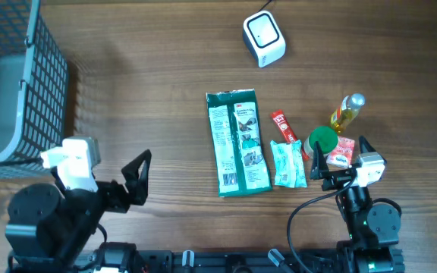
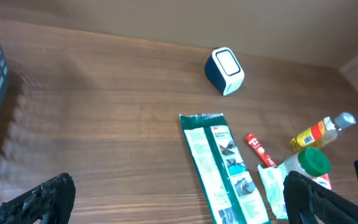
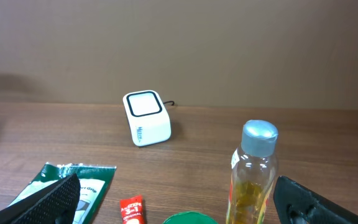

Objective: Scan the item barcode

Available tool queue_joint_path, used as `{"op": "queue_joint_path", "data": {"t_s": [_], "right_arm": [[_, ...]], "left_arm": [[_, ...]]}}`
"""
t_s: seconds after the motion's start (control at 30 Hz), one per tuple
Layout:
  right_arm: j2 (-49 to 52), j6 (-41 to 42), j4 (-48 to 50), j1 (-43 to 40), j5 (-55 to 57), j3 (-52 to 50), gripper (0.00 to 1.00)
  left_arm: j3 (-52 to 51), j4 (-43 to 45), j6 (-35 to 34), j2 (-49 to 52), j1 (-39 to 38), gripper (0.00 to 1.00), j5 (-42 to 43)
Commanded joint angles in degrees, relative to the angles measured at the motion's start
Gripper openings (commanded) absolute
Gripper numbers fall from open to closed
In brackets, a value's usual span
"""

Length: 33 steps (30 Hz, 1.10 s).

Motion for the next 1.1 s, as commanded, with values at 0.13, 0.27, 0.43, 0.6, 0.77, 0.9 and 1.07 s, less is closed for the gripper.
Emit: {"op": "queue_joint_path", "data": {"t_s": [0.13, 0.27, 0.43, 0.6, 0.77, 0.9, 1.07], "right_arm": [[-0.5, -0.5, 0.1, -0.3, -0.9, -0.1, 1.0], [-0.5, -0.5, 0.1, -0.3, -0.9, -0.1, 1.0], [-0.5, -0.5, 0.1, -0.3, -0.9, -0.1, 1.0], [-0.5, -0.5, 0.1, -0.3, -0.9, -0.1, 1.0], [-0.5, -0.5, 0.1, -0.3, -0.9, -0.1, 1.0], [-0.5, -0.5, 0.1, -0.3, -0.9, -0.1, 1.0], [-0.5, -0.5, 0.1, -0.3, -0.9, -0.1, 1.0]], "left_arm": [[-10.0, 1.6, 0.3, -9.0, -0.1, 1.0, -5.0], [-16.3, 1.7, 0.3, -15.1, 0.0, 1.0, -5.5], [-20.4, 7.6, 1.0, -22.8, 0.0, 1.0, -5.5], [-28.5, 29.1, 3.5, -30.3, 1.2, 1.0, -5.3], [-40.6, 58.4, 3.5, -30.3, 3.0, 1.0, 0.3], [-50.8, 76.3, 3.3, -30.3, 3.0, 1.0, 1.9], [-57.6, 77.3, 3.3, -30.3, 3.0, 1.0, -0.1]]}}
